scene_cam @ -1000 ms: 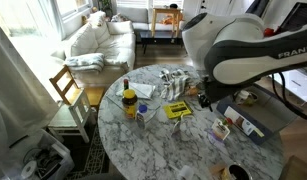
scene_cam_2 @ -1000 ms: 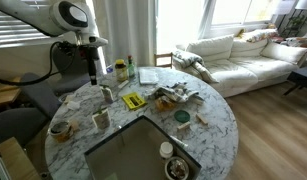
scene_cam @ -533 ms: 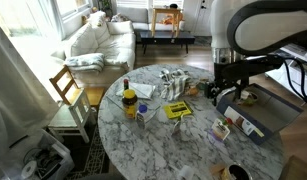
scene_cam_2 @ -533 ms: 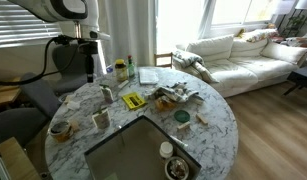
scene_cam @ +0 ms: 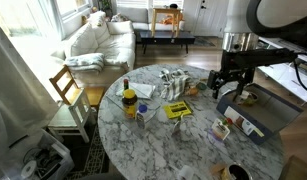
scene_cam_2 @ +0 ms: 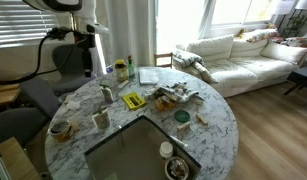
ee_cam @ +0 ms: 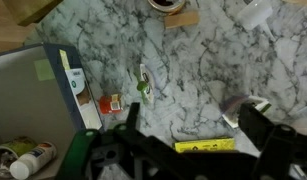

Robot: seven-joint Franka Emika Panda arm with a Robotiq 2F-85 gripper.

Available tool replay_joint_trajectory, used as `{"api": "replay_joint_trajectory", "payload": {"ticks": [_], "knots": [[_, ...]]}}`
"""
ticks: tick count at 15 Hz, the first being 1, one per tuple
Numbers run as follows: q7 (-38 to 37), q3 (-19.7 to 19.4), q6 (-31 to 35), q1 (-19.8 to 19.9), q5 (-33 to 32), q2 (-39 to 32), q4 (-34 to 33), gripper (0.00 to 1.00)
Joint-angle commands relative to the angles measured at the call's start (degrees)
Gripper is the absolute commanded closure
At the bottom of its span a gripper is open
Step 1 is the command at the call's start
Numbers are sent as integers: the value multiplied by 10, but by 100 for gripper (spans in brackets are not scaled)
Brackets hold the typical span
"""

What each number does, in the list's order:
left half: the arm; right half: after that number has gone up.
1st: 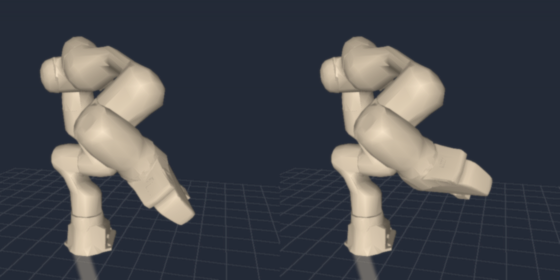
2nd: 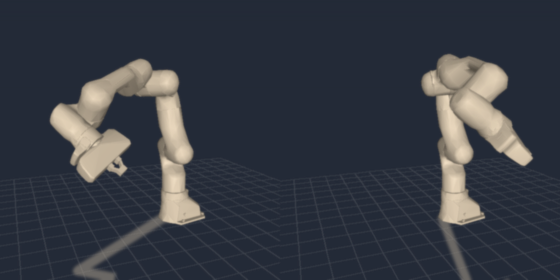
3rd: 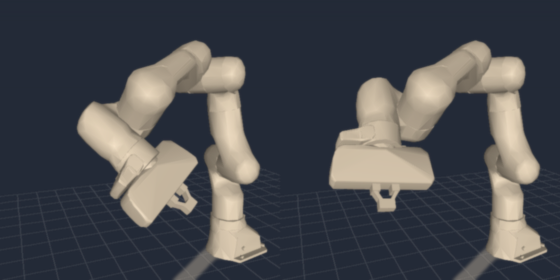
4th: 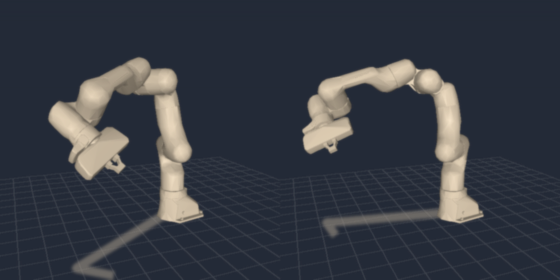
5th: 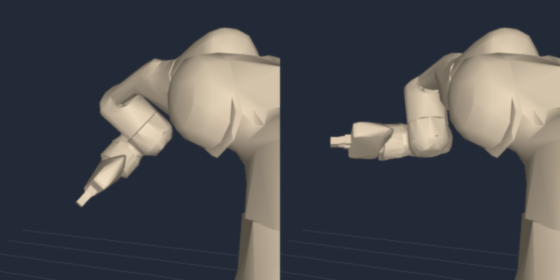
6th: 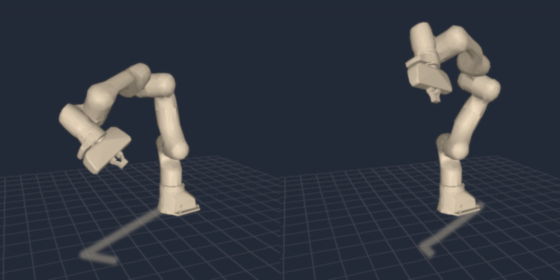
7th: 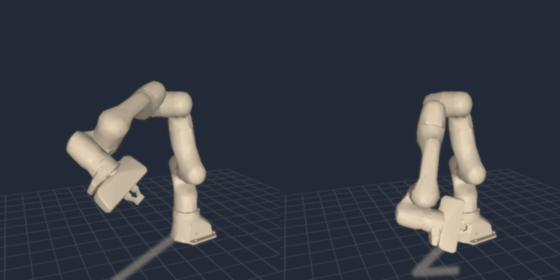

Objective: Put the two sachets in an upright position

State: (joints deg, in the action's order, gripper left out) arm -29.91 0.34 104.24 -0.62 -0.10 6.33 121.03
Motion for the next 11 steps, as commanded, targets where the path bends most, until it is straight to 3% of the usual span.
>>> {"api": "replay_joint_trajectory", "payload": {"ticks": [1,7,11], "knots": [[13,7,23,2,20,53,32,0],[-15,27,8,5,17,100,19,0],[-6,31,5,8,8,91,5,0]]}}
